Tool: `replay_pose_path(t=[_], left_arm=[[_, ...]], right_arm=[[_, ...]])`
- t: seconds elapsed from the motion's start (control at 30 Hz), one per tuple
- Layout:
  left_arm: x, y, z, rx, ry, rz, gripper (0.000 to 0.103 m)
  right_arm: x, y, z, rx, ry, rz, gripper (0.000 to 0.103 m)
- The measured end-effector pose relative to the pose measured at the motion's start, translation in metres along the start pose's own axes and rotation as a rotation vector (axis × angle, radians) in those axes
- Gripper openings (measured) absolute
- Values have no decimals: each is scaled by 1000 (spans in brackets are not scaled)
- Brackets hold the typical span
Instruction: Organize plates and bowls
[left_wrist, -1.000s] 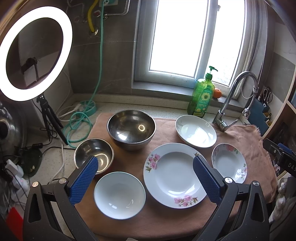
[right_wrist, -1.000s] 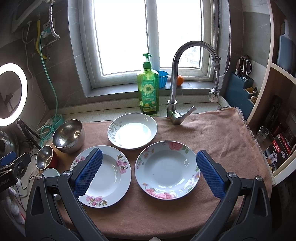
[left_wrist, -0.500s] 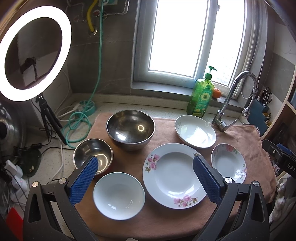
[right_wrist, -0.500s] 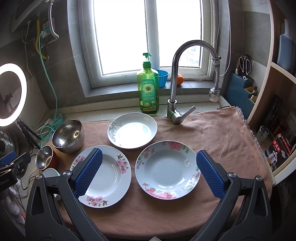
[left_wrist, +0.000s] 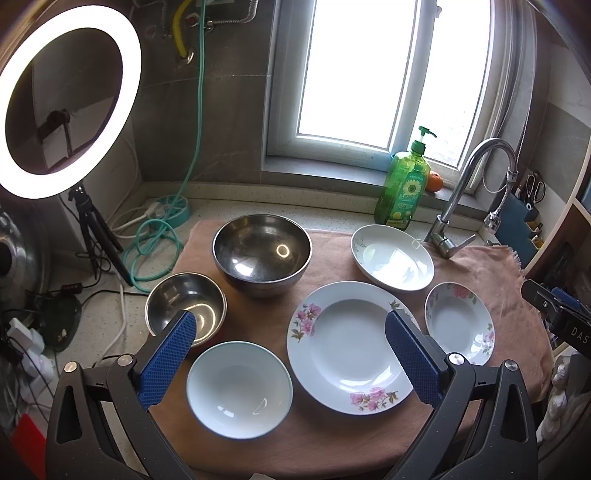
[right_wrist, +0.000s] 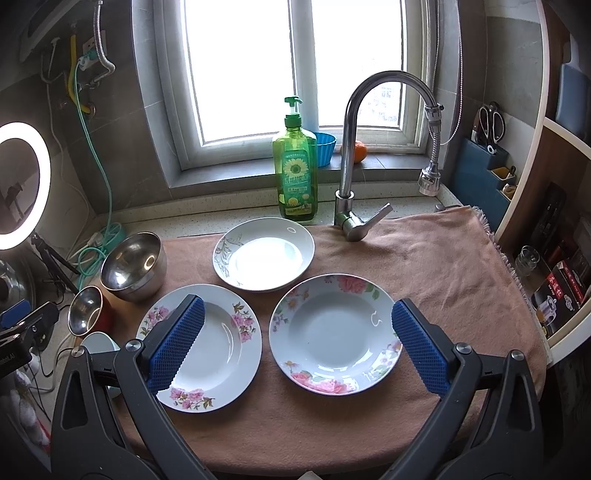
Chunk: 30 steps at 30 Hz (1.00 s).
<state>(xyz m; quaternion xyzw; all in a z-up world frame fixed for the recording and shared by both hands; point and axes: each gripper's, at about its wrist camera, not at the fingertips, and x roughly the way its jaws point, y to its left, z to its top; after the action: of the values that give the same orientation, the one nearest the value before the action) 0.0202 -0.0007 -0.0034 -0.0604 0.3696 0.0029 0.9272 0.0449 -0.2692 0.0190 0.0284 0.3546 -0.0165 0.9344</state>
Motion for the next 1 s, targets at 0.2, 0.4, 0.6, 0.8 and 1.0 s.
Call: replay_pose_path(t=[0.2,0.4,0.6,0.8,1.0], left_arm=[[5,8,2,14,14,-9,102],[15,18,2,38,44,-22,100],[31,26,5,53,93,-52,84],[62,31,2,4,212,-147,55],[90,31,-2,3,318,-219,39]], right_arm=[[11,-8,-7,11,28,-15,103],[19,-19,-18,51,67,20,103],[31,-21,-32,68,142,97,89],[56,-23,-53,137,272,221,55],[77,-20,-73,189,376,320,40]])
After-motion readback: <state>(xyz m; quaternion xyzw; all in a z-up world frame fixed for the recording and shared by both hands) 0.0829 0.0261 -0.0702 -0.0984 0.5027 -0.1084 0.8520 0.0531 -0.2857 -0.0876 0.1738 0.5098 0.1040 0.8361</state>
